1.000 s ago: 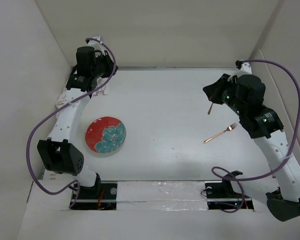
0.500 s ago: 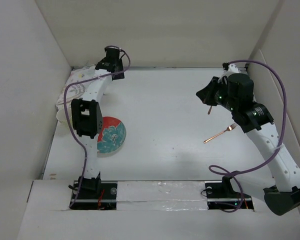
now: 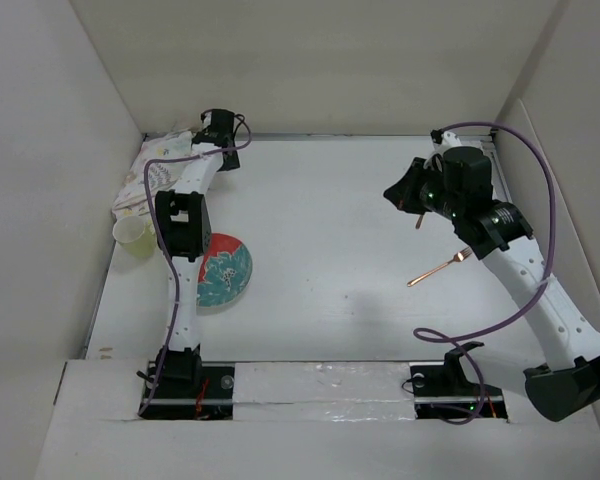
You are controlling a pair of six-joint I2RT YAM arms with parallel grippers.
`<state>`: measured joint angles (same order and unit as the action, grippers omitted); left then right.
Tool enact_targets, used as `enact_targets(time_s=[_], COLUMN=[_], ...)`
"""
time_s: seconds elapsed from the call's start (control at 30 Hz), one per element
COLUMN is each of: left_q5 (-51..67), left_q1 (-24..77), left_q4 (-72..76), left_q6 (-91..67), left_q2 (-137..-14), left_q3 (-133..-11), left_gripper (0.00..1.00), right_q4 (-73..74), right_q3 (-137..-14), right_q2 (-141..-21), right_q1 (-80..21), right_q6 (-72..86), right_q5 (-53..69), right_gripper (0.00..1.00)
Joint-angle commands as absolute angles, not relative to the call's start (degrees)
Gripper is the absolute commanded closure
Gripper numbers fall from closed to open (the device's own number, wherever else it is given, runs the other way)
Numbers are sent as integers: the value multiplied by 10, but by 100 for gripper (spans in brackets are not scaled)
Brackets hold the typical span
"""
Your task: Set the dinner table for one person
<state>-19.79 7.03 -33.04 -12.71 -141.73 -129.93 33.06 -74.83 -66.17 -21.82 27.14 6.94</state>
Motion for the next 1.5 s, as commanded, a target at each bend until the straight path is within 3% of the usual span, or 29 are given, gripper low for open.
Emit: enact_targets(time_s=[0.0, 0.2, 0.33, 0.67, 0.8, 0.83, 0.93, 1.47], left_q5=[-173, -141, -140, -72, -56, -54, -47, -31], left_q1=[62, 56, 56, 29, 29, 29, 29, 54], left_q4=[-344, -338, -336, -301, -299, -314, -312, -292], left_q6=[-147, -142, -153, -178, -169, -168, -167, -149], left_q2=[-1431, -1446, -1446, -1418, -1422, -1431, -1423, -1324], left_q3=[-1310, -1287, -1253, -1173, -1165, -1175, -1157, -1114], left_gripper=[40, 46, 55, 57, 78, 89, 100, 100], right_q4=[300, 294, 294, 293, 294, 294, 302, 287], right_q3=[-746, -737, -737, -731, -728, -729, -734, -741], right_q2=[-650, -649, -643, -608, -602, -600, -598, -619], right_q1=[-221, -221, -221, -210, -210, -210, -210, -205], right_q6=[262, 267, 272, 272, 276, 276, 274, 275], right_q5=[78, 74, 70, 45, 46, 41, 27, 42], right_gripper=[100, 100, 100, 100, 100, 100, 100, 100])
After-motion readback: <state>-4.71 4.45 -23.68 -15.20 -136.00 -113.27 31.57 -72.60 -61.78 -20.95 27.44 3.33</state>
